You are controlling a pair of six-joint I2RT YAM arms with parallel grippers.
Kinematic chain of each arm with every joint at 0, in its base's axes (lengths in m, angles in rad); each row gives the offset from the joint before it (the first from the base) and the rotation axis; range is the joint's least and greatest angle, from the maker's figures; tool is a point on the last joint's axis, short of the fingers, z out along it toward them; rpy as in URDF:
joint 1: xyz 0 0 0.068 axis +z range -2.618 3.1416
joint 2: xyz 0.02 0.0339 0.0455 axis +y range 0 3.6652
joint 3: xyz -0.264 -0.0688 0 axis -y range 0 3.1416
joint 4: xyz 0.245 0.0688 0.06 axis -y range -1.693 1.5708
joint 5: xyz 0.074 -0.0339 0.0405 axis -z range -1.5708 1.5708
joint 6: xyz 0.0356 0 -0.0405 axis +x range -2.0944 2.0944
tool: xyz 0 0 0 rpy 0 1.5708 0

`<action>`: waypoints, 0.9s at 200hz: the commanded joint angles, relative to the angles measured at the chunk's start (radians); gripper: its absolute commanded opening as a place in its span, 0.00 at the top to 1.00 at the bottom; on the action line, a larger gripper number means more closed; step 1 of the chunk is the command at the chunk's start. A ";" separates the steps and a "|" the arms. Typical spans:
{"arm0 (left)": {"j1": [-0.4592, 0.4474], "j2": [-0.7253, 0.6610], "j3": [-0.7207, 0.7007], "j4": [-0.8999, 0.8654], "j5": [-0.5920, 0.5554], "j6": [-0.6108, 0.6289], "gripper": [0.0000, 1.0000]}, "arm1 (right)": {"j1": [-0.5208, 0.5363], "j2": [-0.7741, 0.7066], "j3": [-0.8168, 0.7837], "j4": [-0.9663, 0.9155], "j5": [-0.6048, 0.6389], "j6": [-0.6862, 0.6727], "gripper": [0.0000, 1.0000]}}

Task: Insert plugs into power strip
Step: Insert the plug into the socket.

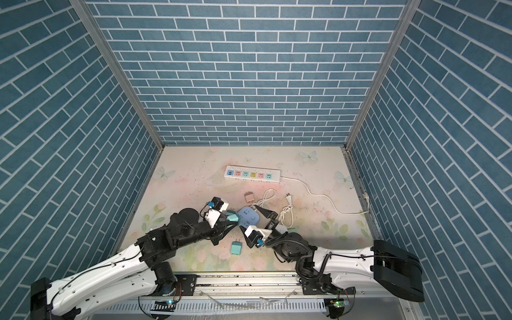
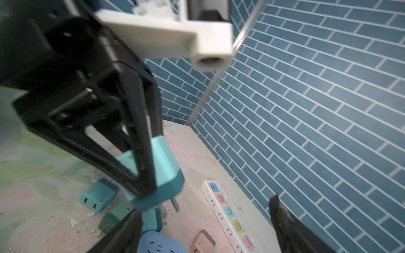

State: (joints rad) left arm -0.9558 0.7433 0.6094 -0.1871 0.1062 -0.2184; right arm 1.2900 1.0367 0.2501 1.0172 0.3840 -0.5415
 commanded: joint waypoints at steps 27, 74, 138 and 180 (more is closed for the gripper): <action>-0.004 -0.100 0.039 -0.100 -0.173 0.185 1.00 | -0.090 -0.155 0.071 -0.348 0.293 0.253 0.02; -0.003 -0.112 0.058 -0.132 -0.221 0.268 1.00 | -0.344 -0.271 0.159 -0.766 0.187 0.586 0.02; -0.004 0.068 0.143 -0.189 -0.029 0.499 1.00 | -0.693 -0.198 0.171 -0.854 0.168 0.706 0.01; -0.017 0.213 0.192 -0.165 0.080 0.580 1.00 | -0.869 -0.174 0.030 -0.688 0.037 0.807 0.01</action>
State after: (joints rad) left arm -0.9573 0.8921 0.7681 -0.3683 0.0948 0.2771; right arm 0.4889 0.8459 0.3557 0.2314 0.4961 0.1410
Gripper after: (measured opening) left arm 0.296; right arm 0.985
